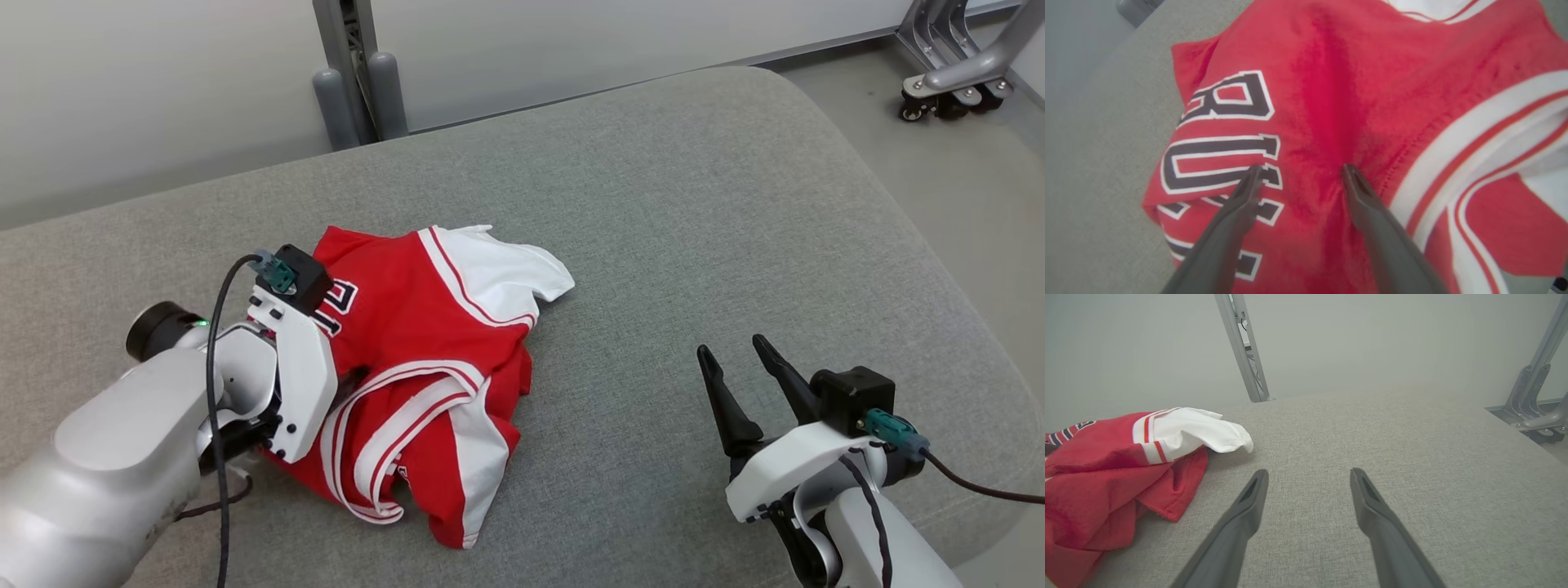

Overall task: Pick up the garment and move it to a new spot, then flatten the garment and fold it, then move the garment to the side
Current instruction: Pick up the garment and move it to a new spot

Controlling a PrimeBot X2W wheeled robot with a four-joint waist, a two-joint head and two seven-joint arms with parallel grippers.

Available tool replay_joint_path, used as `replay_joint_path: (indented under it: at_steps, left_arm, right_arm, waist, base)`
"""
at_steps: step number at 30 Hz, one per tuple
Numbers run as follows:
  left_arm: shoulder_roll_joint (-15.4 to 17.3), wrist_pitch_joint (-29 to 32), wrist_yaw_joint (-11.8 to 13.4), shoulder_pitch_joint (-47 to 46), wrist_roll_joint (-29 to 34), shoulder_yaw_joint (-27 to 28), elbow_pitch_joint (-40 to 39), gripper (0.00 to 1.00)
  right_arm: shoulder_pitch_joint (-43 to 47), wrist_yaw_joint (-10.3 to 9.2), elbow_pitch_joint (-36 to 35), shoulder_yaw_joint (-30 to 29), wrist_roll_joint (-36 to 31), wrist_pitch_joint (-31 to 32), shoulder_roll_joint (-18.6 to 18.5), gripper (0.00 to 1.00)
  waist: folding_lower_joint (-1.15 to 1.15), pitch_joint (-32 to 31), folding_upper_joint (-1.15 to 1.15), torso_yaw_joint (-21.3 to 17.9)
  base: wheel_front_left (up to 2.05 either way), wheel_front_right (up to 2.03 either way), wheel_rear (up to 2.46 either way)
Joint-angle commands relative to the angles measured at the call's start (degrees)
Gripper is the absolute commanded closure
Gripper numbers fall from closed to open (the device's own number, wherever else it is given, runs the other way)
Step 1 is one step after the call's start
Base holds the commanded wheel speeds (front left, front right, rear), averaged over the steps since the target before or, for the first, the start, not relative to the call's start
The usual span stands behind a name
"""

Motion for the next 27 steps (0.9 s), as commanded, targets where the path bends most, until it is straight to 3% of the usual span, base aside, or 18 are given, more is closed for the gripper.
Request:
replay_joint_path:
  at_steps: [1,6,7,8,16,27]
  left_arm:
    - [-0.34,1.44,-0.04,-0.48,-1.71,-0.83,1.27,0.00]
    - [-2.32,2.43,-0.04,-1.33,-3.19,-2.97,5.54,0.00]
    - [-2.72,2.61,-0.04,-1.07,-3.62,-3.30,6.17,0.33]
    - [-3.00,2.02,-0.04,-1.24,-3.43,-3.53,6.56,1.00]
    - [-3.71,-2.14,-0.04,-2.74,-3.24,-4.69,6.81,1.00]
    - [-2.41,-13.91,-0.05,-7.73,-3.34,-5.02,-0.96,1.00]
  right_arm:
    - [-0.49,0.01,0.28,0.02,0.33,-0.62,-0.28,0.00]
    - [-1.31,0.01,0.67,0.62,0.71,-0.68,-0.29,0.00]
    - [-1.36,0.01,0.76,0.67,0.75,-0.74,-0.29,0.00]
    - [-1.42,0.01,0.83,0.74,0.80,-0.79,-0.28,0.00]
    - [-1.80,0.01,1.33,0.10,0.43,-1.06,-0.28,0.00]
    - [-0.33,0.01,1.87,-1.36,-1.13,-1.08,-0.31,0.00]
  waist:
    - [0.00,0.20,0.00,-0.07]
    - [0.00,0.92,0.00,-0.48]
    - [0.00,1.03,0.00,-0.56]
    - [0.00,1.17,0.00,-0.61]
    - [0.00,1.41,0.00,-0.14]
    - [0.00,-1.33,0.00,6.05]
  base:
    - [0.00,0.00,0.00]
    - [0.00,0.00,0.00]
    - [0.00,0.00,0.00]
    - [0.00,0.00,0.00]
    - [0.00,0.00,0.00]
    - [0.00,0.00,0.00]
